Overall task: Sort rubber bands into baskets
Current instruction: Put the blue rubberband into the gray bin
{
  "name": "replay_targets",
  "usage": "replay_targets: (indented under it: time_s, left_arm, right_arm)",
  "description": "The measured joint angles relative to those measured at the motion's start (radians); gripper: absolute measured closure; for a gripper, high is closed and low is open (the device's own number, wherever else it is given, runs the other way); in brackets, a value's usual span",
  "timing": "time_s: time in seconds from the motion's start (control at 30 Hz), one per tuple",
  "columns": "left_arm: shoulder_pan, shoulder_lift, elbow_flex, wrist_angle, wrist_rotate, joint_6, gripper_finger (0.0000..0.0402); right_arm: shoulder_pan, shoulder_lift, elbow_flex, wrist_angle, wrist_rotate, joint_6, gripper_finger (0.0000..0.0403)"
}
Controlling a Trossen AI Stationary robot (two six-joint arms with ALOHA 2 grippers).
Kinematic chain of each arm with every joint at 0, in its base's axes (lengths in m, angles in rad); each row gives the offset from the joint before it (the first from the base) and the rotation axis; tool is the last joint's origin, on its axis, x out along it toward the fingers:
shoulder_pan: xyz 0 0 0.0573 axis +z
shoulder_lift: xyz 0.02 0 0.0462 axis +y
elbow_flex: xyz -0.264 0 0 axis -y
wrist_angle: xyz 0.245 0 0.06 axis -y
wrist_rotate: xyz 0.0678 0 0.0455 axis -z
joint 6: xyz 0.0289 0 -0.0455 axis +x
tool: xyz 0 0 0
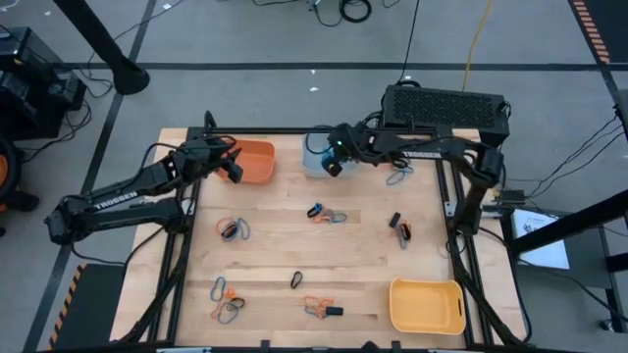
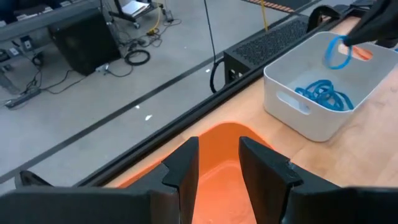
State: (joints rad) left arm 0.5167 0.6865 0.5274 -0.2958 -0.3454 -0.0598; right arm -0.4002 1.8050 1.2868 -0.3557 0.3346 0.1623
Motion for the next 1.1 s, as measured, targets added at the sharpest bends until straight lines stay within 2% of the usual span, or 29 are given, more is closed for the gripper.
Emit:
replay_targets:
  time_s: [0.23, 0.47, 0.6, 0.73, 0.9, 1.1]
  left_arm:
    - [-0.001, -0.025, -0.008, 0.049, 0.016, 0.027, 0.0278]
    - [-0.015, -0.203, -0.077, 0.17, 0.055, 0.047, 0.0278]
    - [-0.015, -0.296, -0.094, 0.169, 0.052, 0.039, 0.0278]
    - [-0.015, -0.326, -0.096, 0.143, 0.044, 0.016, 0.0278]
    - [-0.014, -0.315, -0.096, 0.126, 0.009, 0.022, 0.0278]
    - [-0.014, -0.302, -0.096, 0.129, -0.008, 0.016, 0.0278]
  right_arm:
    - [0.001, 0.045, 0.062, -0.023, -0.043, -0.029, 0.0384]
    - [-0.002, 0.045, 0.063, -0.045, -0.052, -0.029, 0.0329]
    - [-0.002, 0.045, 0.063, -0.045, -0.053, -0.034, 0.0301]
    - [0.008, 0.035, 0.063, -0.025, -0.058, -0.043, 0.0281]
    - [0.056, 0.026, 0.08, 0.081, -0.227, -0.051, 0.0275]
    - [0.171, 0.035, 0.081, 0.3, -0.314, -0.076, 0.0279]
